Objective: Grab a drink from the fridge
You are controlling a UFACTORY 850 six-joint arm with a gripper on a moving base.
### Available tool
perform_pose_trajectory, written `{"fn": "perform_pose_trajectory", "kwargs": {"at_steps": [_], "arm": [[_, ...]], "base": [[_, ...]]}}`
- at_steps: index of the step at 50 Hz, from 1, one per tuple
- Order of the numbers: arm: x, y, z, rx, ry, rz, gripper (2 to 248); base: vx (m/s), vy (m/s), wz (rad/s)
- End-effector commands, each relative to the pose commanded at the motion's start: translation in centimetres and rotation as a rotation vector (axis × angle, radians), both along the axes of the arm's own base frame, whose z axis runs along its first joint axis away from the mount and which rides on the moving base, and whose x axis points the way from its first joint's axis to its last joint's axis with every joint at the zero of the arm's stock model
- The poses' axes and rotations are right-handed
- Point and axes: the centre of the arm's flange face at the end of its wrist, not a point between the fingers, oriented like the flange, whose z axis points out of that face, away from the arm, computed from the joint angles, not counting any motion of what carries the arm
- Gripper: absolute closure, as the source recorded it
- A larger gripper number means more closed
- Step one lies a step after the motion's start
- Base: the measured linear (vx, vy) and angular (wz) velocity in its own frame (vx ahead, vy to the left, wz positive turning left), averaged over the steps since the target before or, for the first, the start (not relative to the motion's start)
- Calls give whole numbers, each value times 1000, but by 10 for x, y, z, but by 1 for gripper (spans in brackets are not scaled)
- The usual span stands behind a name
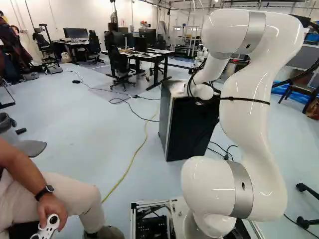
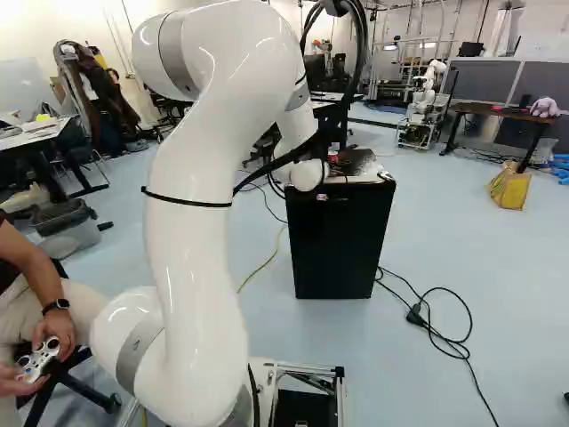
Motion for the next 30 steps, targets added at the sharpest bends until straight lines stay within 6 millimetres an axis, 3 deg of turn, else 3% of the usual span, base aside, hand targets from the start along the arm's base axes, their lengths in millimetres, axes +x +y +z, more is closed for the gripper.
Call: {"fn": "perform_pose_trajectory", "kwargs": {"at_steps": [1, 2, 7, 8, 12, 13, 30], "arm": [[0, 0, 0, 0, 0, 0, 39], [0, 0, 0, 0, 0, 0, 78], [0, 0, 0, 0, 0, 0, 78], [0, 0, 0, 0, 0, 0, 115], [0, 0, 0, 0, 0, 0, 115], [0, 0, 0, 0, 0, 0, 150], [-1, 0, 10, -5, -14, 0, 153]], "base": [[0, 0, 0], [0, 0, 0], [0, 0, 0], [0, 0, 0], [0, 0, 0], [0, 0, 0], [0, 0, 0]]}}
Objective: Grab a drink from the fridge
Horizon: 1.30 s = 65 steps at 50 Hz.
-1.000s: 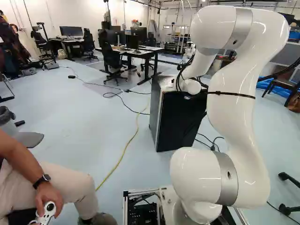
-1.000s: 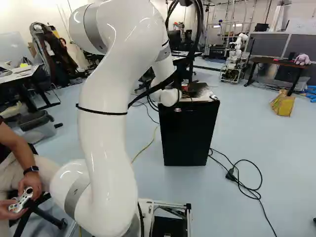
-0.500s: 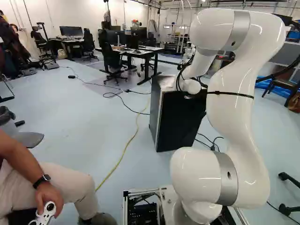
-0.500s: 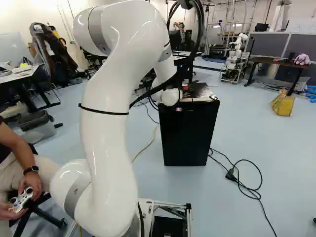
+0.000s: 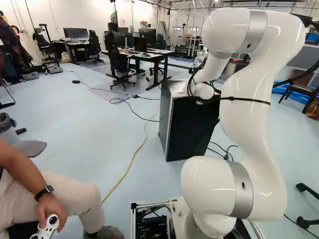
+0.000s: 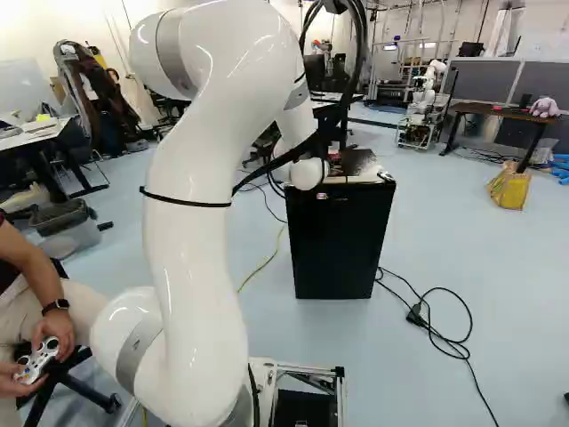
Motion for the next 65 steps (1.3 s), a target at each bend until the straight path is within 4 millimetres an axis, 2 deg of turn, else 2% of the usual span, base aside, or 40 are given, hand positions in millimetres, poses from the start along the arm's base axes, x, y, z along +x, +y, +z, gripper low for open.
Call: {"fn": "perform_pose_trajectory", "kwargs": {"at_steps": [24, 45, 65], "arm": [[-2, 1, 26, -13, -40, 0, 153], [-4, 4, 29, -13, -41, 3, 153], [-19, 20, 32, -9, -34, 18, 153]], "base": [[0, 0, 0], [0, 0, 0], [0, 0, 0]]}}
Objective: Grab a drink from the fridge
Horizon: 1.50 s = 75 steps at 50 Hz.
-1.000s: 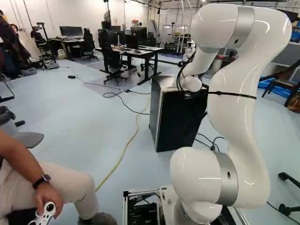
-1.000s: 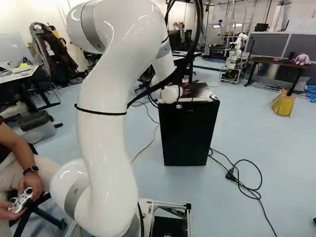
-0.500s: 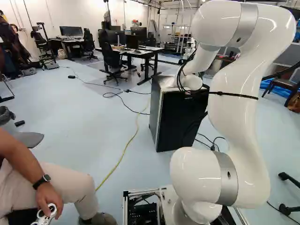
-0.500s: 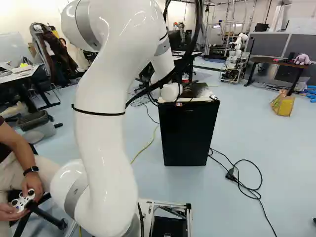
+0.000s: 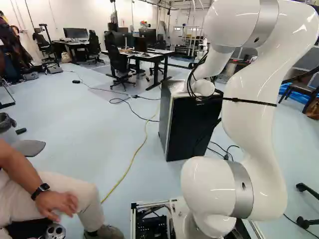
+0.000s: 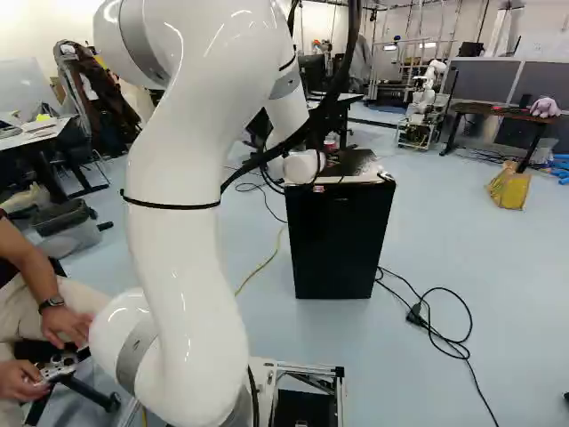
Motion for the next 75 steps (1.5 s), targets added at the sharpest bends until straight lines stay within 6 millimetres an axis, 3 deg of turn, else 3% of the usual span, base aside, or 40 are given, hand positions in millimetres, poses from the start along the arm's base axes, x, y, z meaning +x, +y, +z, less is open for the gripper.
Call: {"fn": "perform_pose_trajectory", "kwargs": {"at_steps": [19, 36, 75], "arm": [[-26, 27, 5, 7, 12, 27, 153], [-62, 58, 7, 15, 28, 60, 153], [-186, 133, -5, 34, 78, 162, 153]], "base": [[0, 0, 0], [0, 0, 0], [0, 0, 0]]}}
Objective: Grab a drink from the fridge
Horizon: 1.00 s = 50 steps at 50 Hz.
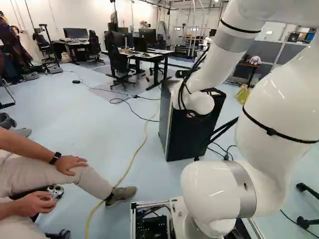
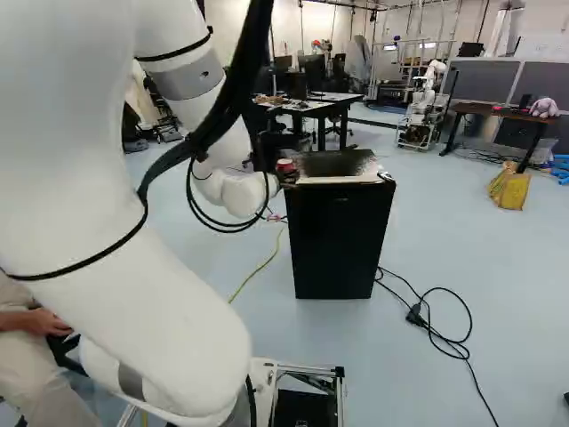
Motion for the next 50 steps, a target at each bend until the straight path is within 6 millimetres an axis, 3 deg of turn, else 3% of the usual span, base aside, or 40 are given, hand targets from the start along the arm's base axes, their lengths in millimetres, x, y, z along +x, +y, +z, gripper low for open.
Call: {"fn": "perform_pose_trajectory", "kwargs": {"at_steps": [28, 50], "arm": [[-70, 27, -19, 7, 27, 53, 153], [-102, 36, -31, 9, 39, 77, 153]], "base": [[0, 0, 0], [0, 0, 0]]}}
